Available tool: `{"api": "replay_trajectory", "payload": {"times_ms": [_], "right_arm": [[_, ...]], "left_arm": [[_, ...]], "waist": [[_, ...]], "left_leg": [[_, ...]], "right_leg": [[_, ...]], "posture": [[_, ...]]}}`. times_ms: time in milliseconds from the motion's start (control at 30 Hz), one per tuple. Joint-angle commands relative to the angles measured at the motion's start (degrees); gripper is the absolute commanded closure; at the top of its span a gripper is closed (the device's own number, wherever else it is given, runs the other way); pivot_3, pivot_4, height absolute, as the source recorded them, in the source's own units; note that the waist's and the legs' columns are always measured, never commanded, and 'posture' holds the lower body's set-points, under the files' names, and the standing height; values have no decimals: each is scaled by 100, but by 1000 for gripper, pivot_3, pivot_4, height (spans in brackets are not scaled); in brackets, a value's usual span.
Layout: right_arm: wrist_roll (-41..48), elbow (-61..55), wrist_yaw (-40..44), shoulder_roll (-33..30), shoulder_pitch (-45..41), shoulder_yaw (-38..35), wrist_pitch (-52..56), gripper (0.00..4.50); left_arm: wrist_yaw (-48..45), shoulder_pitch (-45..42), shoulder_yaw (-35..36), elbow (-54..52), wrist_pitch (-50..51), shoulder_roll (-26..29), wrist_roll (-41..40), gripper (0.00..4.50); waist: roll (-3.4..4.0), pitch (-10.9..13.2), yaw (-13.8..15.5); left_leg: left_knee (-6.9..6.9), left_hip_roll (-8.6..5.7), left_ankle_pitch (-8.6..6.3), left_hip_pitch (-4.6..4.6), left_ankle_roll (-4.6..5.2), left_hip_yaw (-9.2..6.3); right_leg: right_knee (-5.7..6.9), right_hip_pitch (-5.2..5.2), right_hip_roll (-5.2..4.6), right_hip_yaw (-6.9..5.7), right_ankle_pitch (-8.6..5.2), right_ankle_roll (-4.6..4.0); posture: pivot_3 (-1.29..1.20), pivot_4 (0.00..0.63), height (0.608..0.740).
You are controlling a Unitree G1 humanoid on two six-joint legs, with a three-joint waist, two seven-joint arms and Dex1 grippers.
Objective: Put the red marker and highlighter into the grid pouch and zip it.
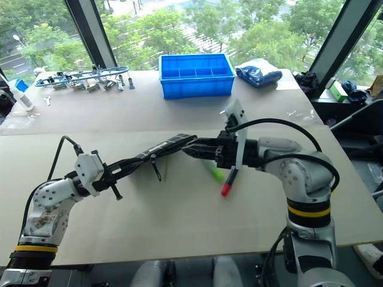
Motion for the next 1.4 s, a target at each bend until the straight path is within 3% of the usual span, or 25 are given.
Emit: {"api": "replay_trajectory", "payload": {"times_ms": [33,200,367,733,867,1067,1400], "right_arm": [[-564,-543,-1343,73,297,-306,679,3054],[-1191,-1229,-2343,-18,620,317,1013,3054],[-1382,-1807,-2734,71,763,627,1482,3054],[-2251,-1722,-3552,565,1068,508,1552,3054],[-2324,-1556,-3442,472,1115,496,1219,2074],[-2325,-1591,-3393,829,1149,449,1598,25],[-2723,-1388,-3699,1344,1157,405,1505,25]], "left_arm": [[73,23,154,-183,-87,28,-35,4500],[-11,-24,101,-103,-118,39,1,4500],[2,-151,124,14,-128,10,-7,4500],[-15,-98,36,73,-194,-125,57,4500],[-38,-158,24,169,-235,-130,71,4500],[-79,-253,-29,254,-279,-140,74,4500],[-92,-260,-45,258,-262,-141,82,4500]], "waist": [[0,0,19],[1,0,45],[0,0,24],[0,0,28],[0,0,24],[0,0,24],[0,0,20]], "left_leg": [[0,-1,2,-1,-3,0],[3,-8,3,-7,-4,3],[2,-3,3,-5,-4,-2],[3,-7,2,-6,-3,-2],[2,-6,2,-4,-3,-3],[2,-5,2,-5,-3,-4],[2,-5,2,-5,-2,-4]], "right_leg": [[1,0,0,-1,0,0],[0,-3,-7,0,-1,1],[1,-3,1,-2,-2,-1],[-4,0,-2,-2,-2,1],[-3,0,1,-2,-2,0],[-3,0,2,-2,-2,0],[-2,-1,2,-3,-2,0]], "posture": [[0,150,740],[0,150,740],[0,150,740],[0,150,740],[0,150,740],[0,150,740],[0,150,740]]}}
